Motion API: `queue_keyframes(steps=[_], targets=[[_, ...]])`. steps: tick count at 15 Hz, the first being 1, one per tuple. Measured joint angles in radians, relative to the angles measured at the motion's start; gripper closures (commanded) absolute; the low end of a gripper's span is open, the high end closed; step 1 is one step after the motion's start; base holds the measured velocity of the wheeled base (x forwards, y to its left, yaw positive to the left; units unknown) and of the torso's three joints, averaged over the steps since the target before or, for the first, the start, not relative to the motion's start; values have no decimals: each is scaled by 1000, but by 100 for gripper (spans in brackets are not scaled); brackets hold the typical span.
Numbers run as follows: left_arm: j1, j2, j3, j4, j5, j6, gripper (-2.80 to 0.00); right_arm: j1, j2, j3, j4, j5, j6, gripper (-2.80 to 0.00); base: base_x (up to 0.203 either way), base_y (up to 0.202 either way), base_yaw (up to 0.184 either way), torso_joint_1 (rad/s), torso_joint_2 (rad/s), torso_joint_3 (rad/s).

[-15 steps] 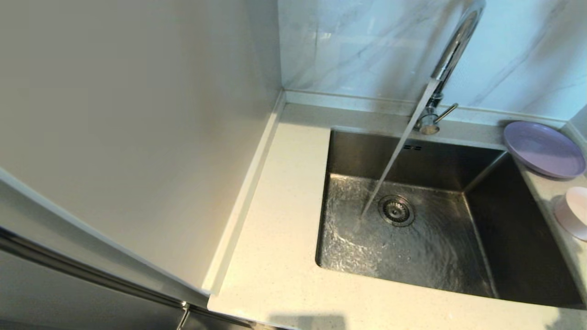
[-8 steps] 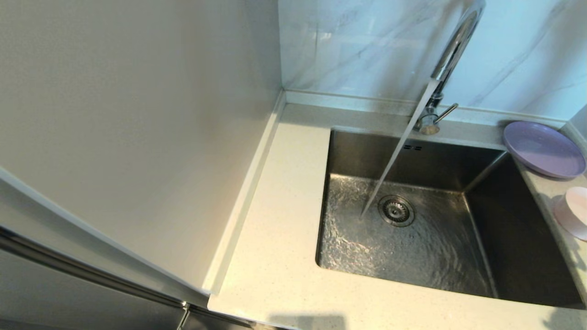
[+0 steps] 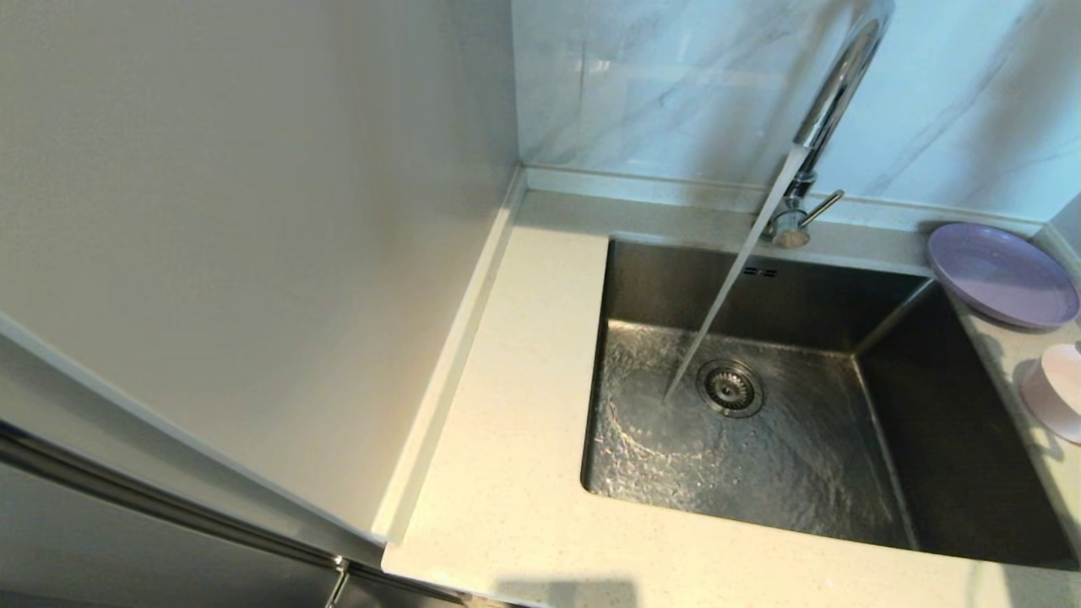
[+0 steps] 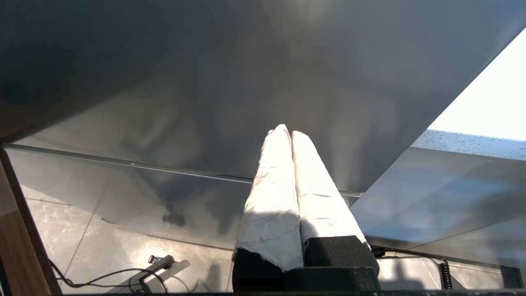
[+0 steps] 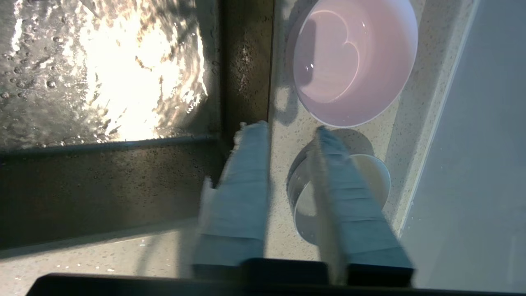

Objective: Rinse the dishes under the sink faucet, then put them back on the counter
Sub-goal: Pick up the bowl

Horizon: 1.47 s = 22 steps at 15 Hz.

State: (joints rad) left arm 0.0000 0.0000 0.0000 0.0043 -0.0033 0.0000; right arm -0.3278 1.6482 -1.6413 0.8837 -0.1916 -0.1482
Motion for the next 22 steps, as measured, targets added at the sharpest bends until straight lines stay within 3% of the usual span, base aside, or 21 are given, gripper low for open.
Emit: queue_keyframes(steps=[9,18,22], targets=[[0,0,0,0,0,0,0,-62,137,-87,-1,9,1,-280,0,0,0,0,0,0],[0,0,0,0,0,0,0,-71,261,-105,-5,42,-4,-280,0,0,0,0,0,0],[0,0,0,0,0,0,0,-72,310,-108,-81,42,-7,-280,0,0,0,0,0,0]])
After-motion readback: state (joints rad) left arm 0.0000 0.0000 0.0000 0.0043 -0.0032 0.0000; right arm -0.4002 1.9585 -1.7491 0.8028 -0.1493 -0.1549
